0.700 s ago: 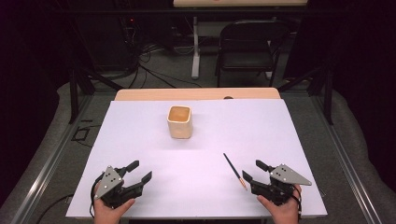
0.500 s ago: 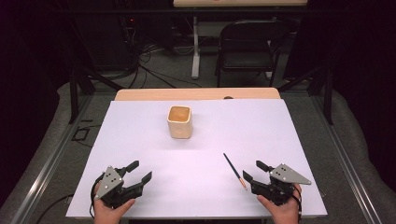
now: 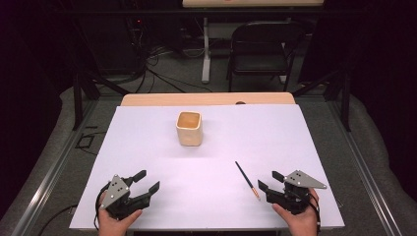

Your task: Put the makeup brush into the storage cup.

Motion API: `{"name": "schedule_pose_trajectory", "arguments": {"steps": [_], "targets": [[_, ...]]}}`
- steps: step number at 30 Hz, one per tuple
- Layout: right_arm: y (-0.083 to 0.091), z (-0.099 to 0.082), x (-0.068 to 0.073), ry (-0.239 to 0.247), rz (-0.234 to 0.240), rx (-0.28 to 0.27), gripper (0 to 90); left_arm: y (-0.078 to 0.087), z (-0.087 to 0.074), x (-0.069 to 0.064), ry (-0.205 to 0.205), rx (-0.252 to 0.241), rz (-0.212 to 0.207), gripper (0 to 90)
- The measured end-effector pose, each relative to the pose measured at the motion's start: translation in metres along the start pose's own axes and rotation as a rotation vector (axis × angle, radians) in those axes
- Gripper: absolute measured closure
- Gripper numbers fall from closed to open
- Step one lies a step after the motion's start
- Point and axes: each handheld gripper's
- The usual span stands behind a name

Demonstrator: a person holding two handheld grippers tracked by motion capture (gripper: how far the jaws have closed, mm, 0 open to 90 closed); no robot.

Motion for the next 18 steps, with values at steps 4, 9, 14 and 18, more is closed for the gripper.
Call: {"name": "schedule_pose_trajectory", "arguments": {"steps": [4, 9, 14, 18], "targets": [[0.0007, 0.0026, 0.0, -0.006, -0.003, 0.03, 40.5, 0.0012, 0.0004, 0.0007, 0.001, 0.0, -0.004, 36.6], [-0.0011, 0.0042, 0.001, -0.009, 0.001, 0.065, 41.5, 0.0006, -0.0002, 0.0016, 0.005, 0.007, -0.005, 36.4], [-0.0031, 0.004, 0.0022, -0.002, -0.008, 0.09, 41.6, -0.0004, -0.0012, 0.0011, 0.018, 0.018, -0.017, 36.3], [-0.0034, 0.0042, 0.0032, -0.009, -0.014, 0.117, 41.7, -0.0011, -0.0017, 0.0002, 0.018, 0.029, -0.019, 36.3]]}}
Point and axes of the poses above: each handheld gripper's, and its own axes: y roughly backward along the jaws, z roughly out of its top, x roughly to its left, and after that the axes turned 14 degrees about z, right-handed
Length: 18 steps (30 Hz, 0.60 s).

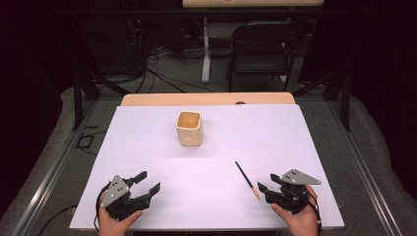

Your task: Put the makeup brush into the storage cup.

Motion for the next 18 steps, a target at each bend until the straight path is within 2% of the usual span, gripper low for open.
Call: {"name": "schedule_pose_trajectory", "arguments": {"steps": [7, 16, 18], "targets": [[-0.0011, 0.0009, 0.0008, 0.003, -0.004, 0.05, 41.8, -0.0012, -0.0004, -0.0005, 0.002, 0.017, -0.01, 36.3], [-0.0017, 0.0047, 0.0021, 0.008, -0.012, 0.082, 41.8, -0.0006, -0.0003, -0.0008, 0.001, 0.018, -0.009, 36.4], [-0.0015, 0.0068, 0.0015, 0.002, -0.01, 0.105, 42.3, -0.0005, -0.0002, -0.0011, -0.002, 0.019, -0.01, 36.4]]}}
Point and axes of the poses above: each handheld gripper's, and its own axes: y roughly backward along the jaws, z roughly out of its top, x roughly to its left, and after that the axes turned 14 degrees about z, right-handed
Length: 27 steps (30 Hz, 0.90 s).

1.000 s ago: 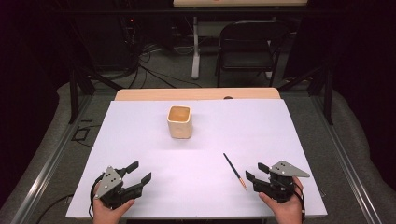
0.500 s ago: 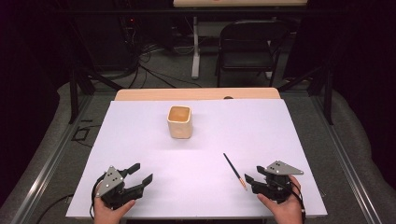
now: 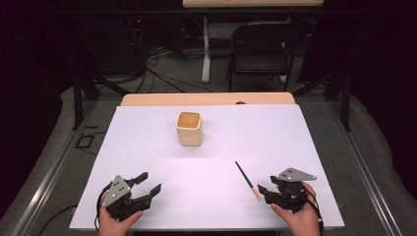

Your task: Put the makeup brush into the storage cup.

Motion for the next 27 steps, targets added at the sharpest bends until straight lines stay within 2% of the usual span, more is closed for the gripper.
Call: {"name": "schedule_pose_trajectory", "arguments": {"steps": [1, 5, 10, 14, 27], "targets": [[0.0, 0.0, 0.0, 0.0, 0.0, 0.0, 42.3, 0.0, 0.0, 0.0, -0.001, -0.001, 0.0, 36.4], [0.002, 0.002, -0.004, -0.023, 0.004, 0.055, 43.2, 0.0, 0.0, -0.001, -0.007, 0.005, 0.001, 36.5], [0.003, 0.003, -0.007, -0.047, 0.001, 0.076, 44.3, -0.001, 0.0, -0.001, -0.01, 0.008, -0.004, 36.5], [0.003, 0.004, -0.009, -0.045, -0.006, 0.123, 45.2, -0.001, -0.001, -0.002, -0.012, 0.013, -0.003, 36.5], [0.003, 0.014, -0.012, -0.052, -0.007, 0.17, 47.7, -0.002, -0.001, -0.001, -0.008, 0.017, -0.001, 36.6]]}}
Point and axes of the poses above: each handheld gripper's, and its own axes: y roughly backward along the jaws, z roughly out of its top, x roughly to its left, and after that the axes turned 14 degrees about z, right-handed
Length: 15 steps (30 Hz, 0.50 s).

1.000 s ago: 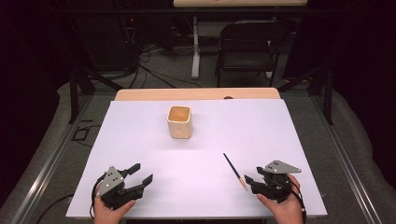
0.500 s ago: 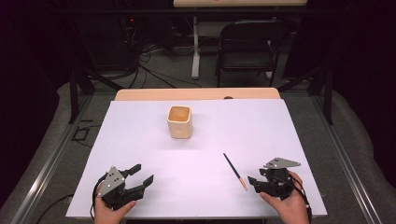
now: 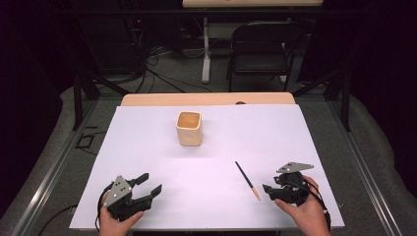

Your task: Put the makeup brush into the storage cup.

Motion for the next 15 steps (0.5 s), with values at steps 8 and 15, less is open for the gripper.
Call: {"name": "schedule_pose_trajectory", "arguments": {"steps": [8, 15], "targets": [[-0.002, 0.008, -0.001, -0.006, 0.01, 0.032, 49.0, 0.0, 0.0, 0.0, 0.004, 0.005, 0.001, 36.6], [-0.003, 0.013, -0.001, -0.001, 0.008, 0.052, 50.4, 0.0, 0.0, 0.0, 0.005, 0.004, -0.004, 36.6]]}}
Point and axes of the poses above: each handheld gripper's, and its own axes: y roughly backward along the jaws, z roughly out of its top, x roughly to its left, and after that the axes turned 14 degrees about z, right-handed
